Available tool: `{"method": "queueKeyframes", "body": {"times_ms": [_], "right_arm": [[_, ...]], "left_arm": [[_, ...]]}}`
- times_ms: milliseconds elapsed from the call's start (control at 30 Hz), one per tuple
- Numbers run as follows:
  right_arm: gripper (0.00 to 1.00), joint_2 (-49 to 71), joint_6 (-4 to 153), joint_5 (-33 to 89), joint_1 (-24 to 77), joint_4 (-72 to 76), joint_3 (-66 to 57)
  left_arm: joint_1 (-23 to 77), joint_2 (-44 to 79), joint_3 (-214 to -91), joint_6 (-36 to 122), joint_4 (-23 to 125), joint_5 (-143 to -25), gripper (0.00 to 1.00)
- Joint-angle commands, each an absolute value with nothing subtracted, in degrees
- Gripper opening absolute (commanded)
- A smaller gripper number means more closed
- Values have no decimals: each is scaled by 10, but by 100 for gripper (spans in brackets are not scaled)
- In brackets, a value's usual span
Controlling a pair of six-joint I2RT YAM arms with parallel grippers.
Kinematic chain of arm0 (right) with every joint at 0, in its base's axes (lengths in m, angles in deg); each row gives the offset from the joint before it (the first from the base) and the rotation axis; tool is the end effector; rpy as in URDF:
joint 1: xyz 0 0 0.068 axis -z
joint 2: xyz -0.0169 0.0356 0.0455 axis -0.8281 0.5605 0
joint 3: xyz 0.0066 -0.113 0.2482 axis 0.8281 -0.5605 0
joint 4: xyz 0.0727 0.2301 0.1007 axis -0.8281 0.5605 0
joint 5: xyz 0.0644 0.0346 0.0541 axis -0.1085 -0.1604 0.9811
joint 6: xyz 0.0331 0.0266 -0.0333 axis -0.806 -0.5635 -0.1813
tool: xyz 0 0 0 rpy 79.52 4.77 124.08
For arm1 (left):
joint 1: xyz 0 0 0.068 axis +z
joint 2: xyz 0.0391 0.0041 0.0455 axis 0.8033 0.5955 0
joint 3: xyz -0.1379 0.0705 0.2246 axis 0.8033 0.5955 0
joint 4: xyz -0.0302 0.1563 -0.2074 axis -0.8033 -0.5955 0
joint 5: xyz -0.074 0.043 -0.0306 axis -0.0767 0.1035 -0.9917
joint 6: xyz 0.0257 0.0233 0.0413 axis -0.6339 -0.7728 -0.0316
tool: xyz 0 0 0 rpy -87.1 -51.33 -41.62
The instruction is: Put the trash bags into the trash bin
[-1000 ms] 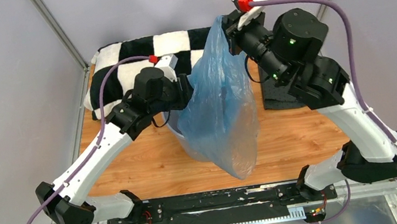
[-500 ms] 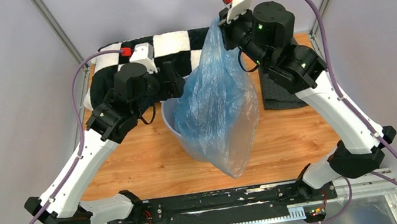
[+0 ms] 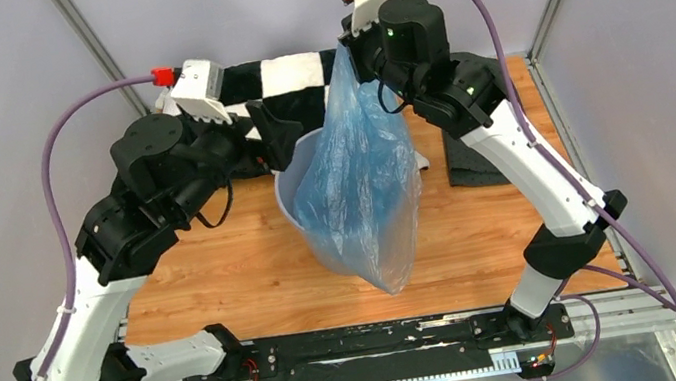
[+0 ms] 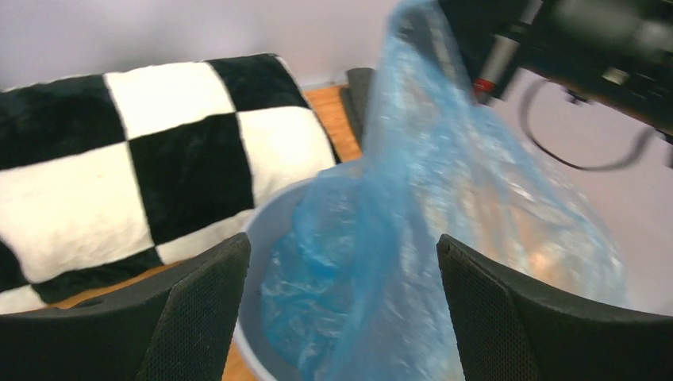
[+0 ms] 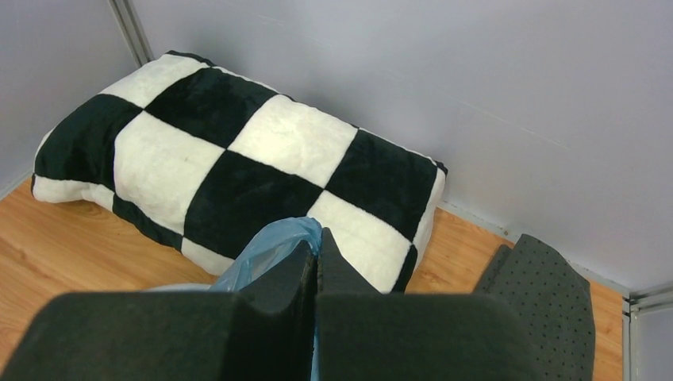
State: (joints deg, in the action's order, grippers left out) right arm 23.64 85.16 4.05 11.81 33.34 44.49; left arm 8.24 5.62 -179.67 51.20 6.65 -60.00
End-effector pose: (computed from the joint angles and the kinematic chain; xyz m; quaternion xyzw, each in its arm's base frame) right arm 0.2409 0.2193 0.5509 -0.1965 0.6874 0.1406 0.6849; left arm 0.1307 -0.1178 0.5293 0.0741 0.7420 -0.2669 0.6105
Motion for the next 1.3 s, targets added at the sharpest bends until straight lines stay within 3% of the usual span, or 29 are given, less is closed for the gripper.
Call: {"method": "queueKeyframes", "body": {"times_ms": [0, 433, 767, 1067, 1167, 1267], "right_arm": [[0, 258, 834, 6, 123, 370, 490], [0, 286, 816, -5, 121, 380, 528], [0, 277, 817, -10, 121, 387, 519], [0, 259, 819, -9, 120, 390, 500], [0, 250, 817, -5, 119, 394, 497], [0, 240, 816, -4, 119, 394, 490]], "left_arm": [[-6, 76, -1840, 474, 19, -557, 90], [-209, 159, -1875, 435, 0, -354, 88], [-269, 218, -1898, 426, -29, -253, 78], [-268, 218, -1875, 428, -29, -214, 20], [-246, 211, -1867, 432, -28, -219, 6], [-183, 194, -1847, 442, -25, -269, 0]]}}
